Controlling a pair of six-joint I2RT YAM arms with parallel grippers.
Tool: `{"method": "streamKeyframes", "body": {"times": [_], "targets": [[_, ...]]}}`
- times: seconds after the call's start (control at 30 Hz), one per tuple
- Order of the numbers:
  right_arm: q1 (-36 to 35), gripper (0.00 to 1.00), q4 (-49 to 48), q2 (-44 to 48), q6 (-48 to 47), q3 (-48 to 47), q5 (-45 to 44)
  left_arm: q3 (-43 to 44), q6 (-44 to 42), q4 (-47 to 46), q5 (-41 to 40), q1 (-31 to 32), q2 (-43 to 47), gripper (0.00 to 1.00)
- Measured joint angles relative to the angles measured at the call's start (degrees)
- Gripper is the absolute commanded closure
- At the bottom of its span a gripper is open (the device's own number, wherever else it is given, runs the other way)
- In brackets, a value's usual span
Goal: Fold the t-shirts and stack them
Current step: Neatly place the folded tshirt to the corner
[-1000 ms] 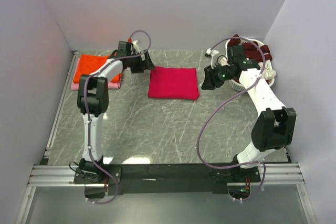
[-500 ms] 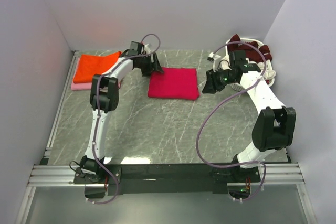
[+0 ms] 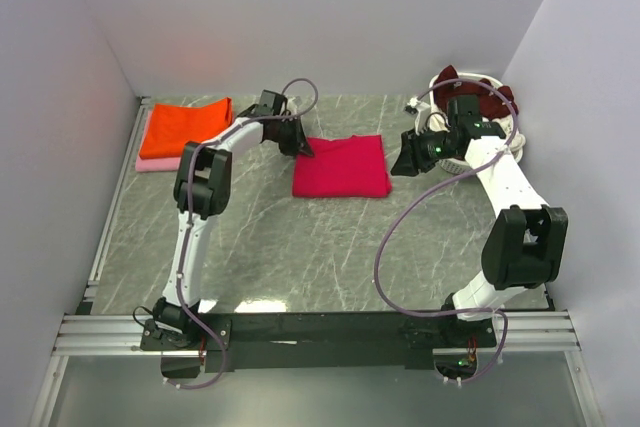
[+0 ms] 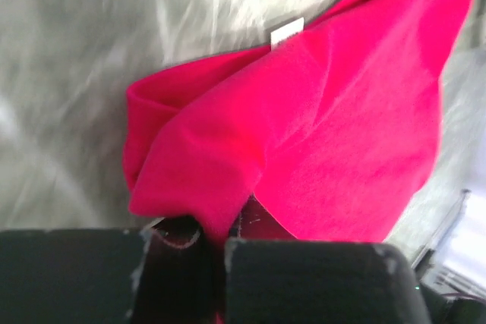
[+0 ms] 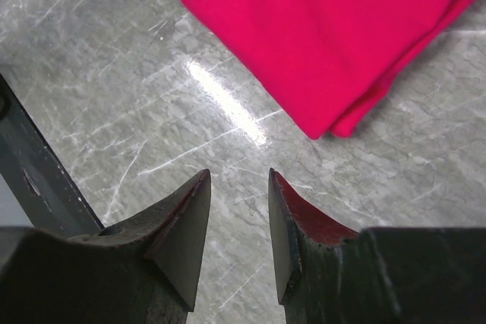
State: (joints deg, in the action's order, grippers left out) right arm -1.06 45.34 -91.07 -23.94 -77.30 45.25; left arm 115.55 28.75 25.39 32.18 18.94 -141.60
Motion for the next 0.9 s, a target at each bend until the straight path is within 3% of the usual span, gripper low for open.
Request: {"method": "streamKeyframes", "body": {"times": [0.13, 0.3, 0.5, 0.9], "targets": [[0.8, 0.56, 0.1, 0.0, -0.2, 0.1, 0.5, -6.9, -5.3, 1.8, -5.4, -0.1, 7.0, 1.00], [2.3, 0.56, 0.2, 0.0, -0.7, 0.4, 0.9, -14.9, -15.1, 3.3, -19.2, 0.0, 22.3, 1.00], [2.4, 0.56, 0.4, 0.0, -1.1, 0.5, 0.9, -17.0, -27.8, 3.3, -33.0, -1.0, 35.8, 1.00], [2.4, 0.57, 0.6, 0.0, -1.7, 0.9, 1.0, -15.7, -38.6, 9.9, -39.4, -7.4, 36.3, 1.00]]}}
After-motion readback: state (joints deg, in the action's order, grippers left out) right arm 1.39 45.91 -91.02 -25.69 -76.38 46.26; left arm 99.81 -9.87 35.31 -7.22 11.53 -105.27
